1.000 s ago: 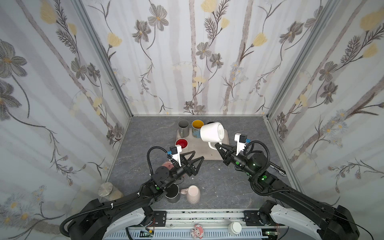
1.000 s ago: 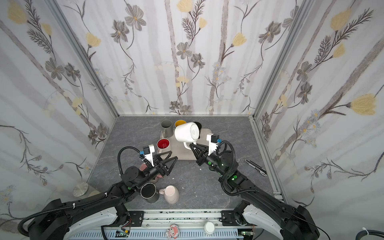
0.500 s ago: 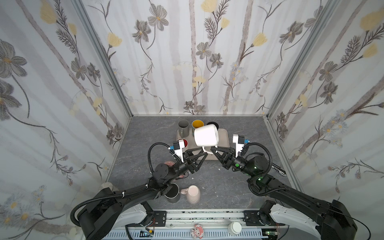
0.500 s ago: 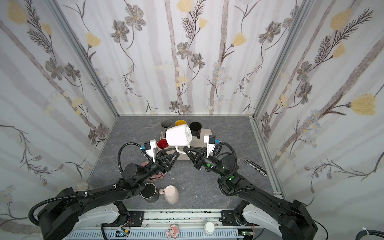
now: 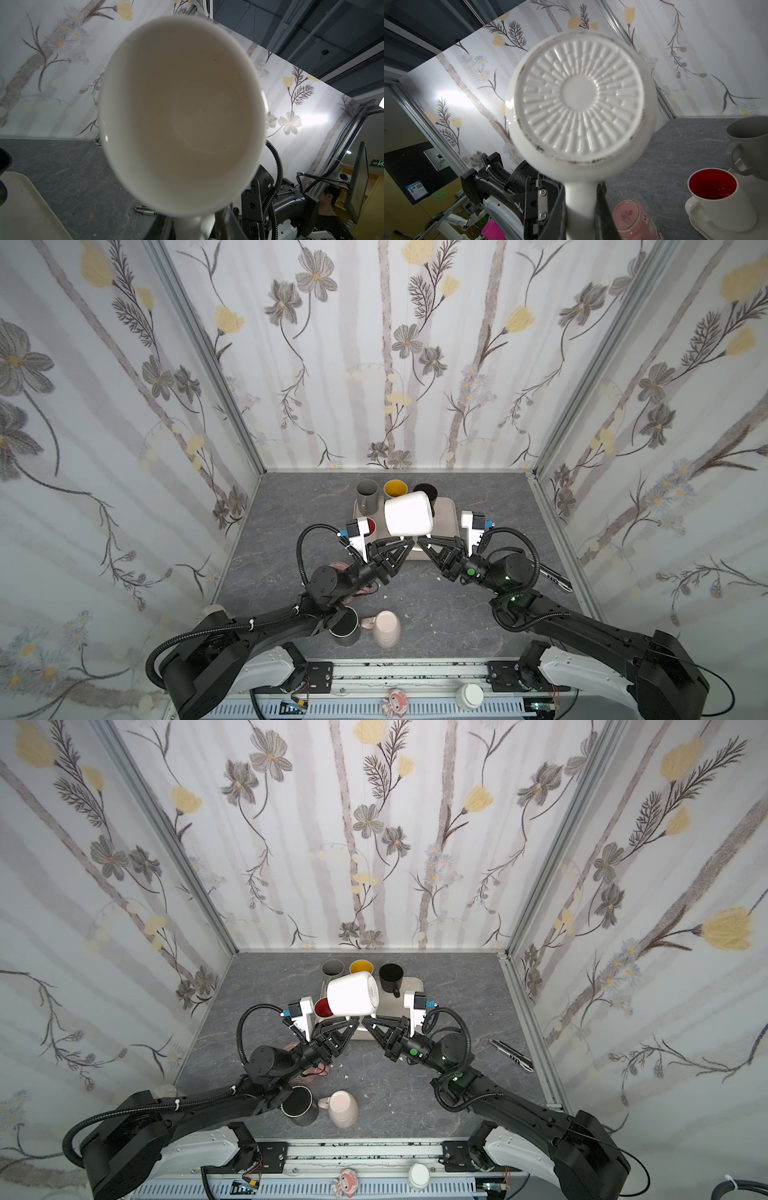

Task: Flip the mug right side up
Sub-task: 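Grasp the white mug's rim with the left gripper while the right holds it, then carry the white mug over the tray with the left gripper while the right withdraws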

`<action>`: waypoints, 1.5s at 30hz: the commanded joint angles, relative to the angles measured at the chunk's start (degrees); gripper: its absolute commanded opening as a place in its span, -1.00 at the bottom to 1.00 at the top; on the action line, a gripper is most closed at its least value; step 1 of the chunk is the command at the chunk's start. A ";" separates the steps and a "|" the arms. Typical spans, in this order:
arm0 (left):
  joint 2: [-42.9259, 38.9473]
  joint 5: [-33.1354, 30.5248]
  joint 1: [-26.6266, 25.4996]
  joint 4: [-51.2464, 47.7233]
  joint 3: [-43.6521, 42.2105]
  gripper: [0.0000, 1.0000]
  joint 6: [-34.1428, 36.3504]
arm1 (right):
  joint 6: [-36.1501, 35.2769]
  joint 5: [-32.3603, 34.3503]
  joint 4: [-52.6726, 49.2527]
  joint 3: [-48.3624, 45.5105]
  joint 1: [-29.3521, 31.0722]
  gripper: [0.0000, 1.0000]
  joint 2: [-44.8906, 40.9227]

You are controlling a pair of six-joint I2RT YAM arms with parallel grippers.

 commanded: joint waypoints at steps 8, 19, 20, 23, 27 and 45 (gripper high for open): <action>-1.73 -0.62 -0.01 0.95 0.49 -1.00 -0.13 | -0.42 0.88 5.00 0.04 0.78 -1.00 0.55; -8.21 -3.38 -0.07 -21.16 4.44 -1.00 3.54 | -6.30 10.48 -9.02 -1.05 0.69 -0.52 -6.75; -8.87 -3.98 -0.05 -24.52 5.10 -1.00 4.05 | -7.11 11.94 -10.73 -1.16 0.62 -0.51 -7.72; -11.31 -6.95 -0.08 -34.26 7.01 -1.00 5.64 | -9.40 17.13 -17.56 -1.33 0.53 -0.50 -11.36; -12.29 -13.30 -0.46 -52.44 13.02 -1.00 8.66 | -11.37 22.78 -24.82 -1.43 0.17 -0.49 -15.31; 10.18 -36.34 -5.46 -95.80 37.21 -1.00 12.34 | -13.38 30.88 -37.98 -1.29 -1.13 -0.53 -19.33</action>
